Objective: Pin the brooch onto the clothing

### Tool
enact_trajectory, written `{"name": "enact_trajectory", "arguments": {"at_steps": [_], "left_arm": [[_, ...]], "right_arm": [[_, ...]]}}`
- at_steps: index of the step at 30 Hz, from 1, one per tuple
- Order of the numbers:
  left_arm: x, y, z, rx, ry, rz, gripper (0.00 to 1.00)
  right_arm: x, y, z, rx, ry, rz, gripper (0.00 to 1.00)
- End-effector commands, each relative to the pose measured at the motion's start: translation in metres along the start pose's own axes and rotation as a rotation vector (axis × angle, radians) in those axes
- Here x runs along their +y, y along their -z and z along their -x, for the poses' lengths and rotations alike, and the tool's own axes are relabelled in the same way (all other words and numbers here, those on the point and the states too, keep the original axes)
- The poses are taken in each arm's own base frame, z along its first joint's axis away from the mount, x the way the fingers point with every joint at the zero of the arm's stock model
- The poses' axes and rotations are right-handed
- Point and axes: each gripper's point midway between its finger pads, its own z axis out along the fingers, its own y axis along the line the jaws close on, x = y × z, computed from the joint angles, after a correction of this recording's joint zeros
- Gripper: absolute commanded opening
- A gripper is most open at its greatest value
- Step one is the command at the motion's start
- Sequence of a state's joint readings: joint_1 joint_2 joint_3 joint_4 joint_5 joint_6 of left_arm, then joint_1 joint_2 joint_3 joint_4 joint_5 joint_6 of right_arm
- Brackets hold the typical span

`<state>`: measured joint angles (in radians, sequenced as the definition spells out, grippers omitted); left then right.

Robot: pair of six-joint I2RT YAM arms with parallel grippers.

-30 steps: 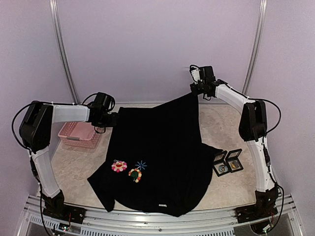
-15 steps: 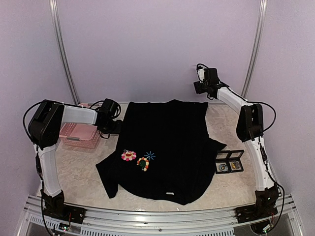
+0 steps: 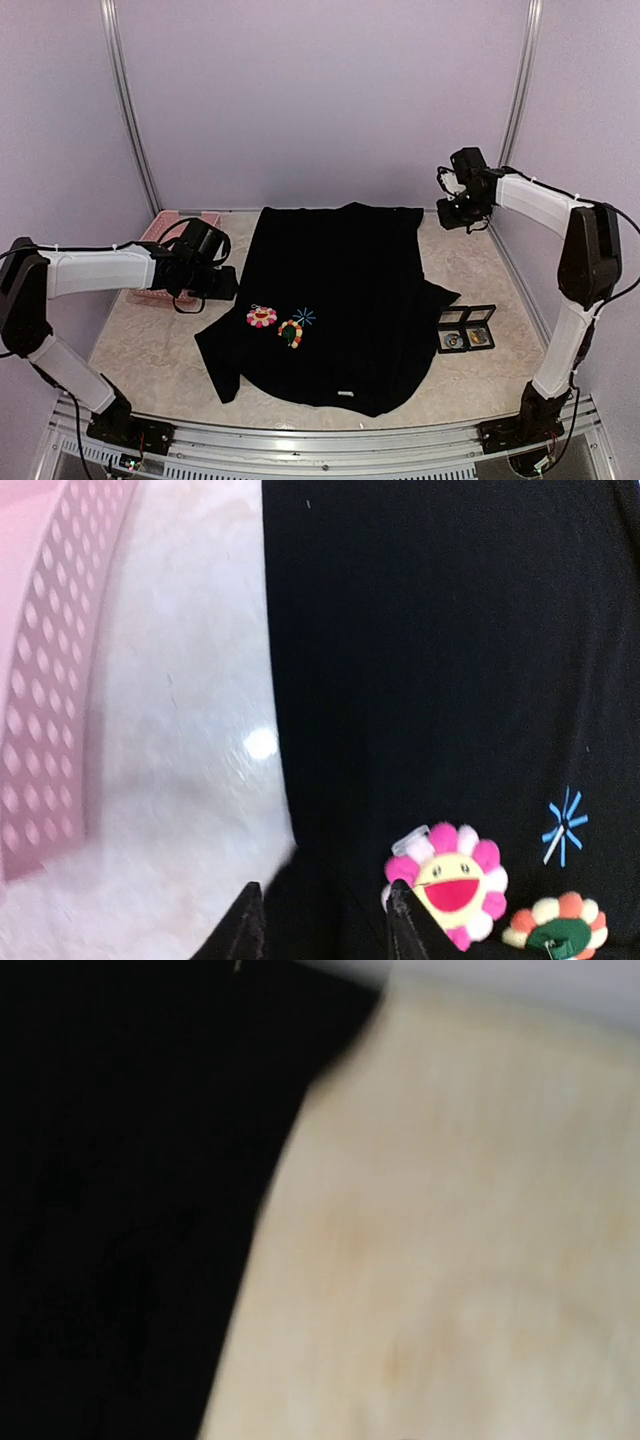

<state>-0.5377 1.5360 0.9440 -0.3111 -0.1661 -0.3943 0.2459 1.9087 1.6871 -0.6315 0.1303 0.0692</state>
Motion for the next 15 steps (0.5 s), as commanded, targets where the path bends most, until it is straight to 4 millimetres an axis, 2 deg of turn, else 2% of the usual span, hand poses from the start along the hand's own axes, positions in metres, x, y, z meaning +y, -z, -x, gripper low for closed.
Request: {"name": "enact_trajectory", "arguments": {"at_steps": [1, 5, 9, 13, 15], "left_arm": [[-0.005, 0.004, -0.07, 0.15, 0.041, -0.002, 0.34], [0.002, 0.0, -0.101, 0.206, 0.054, 0.009, 0.31], [0.011, -0.019, -0.127, 0.253, 0.065, 0.02, 0.31], [0.013, -0.036, -0.149, 0.317, 0.104, 0.033, 0.29], [0.025, -0.038, -0.158, 0.335, 0.118, 0.086, 0.29]], "right_arm": [[0.038, 0.003, -0.098, 0.215, -0.069, 0.147, 0.18], [0.073, -0.002, -0.152, 0.317, -0.056, 0.281, 0.04], [0.087, -0.02, -0.178, 0.362, -0.061, 0.333, 0.0], [0.067, -0.041, -0.207, 0.424, -0.068, 0.212, 0.0], [0.049, -0.046, -0.216, 0.443, -0.084, 0.146, 0.0]]}}
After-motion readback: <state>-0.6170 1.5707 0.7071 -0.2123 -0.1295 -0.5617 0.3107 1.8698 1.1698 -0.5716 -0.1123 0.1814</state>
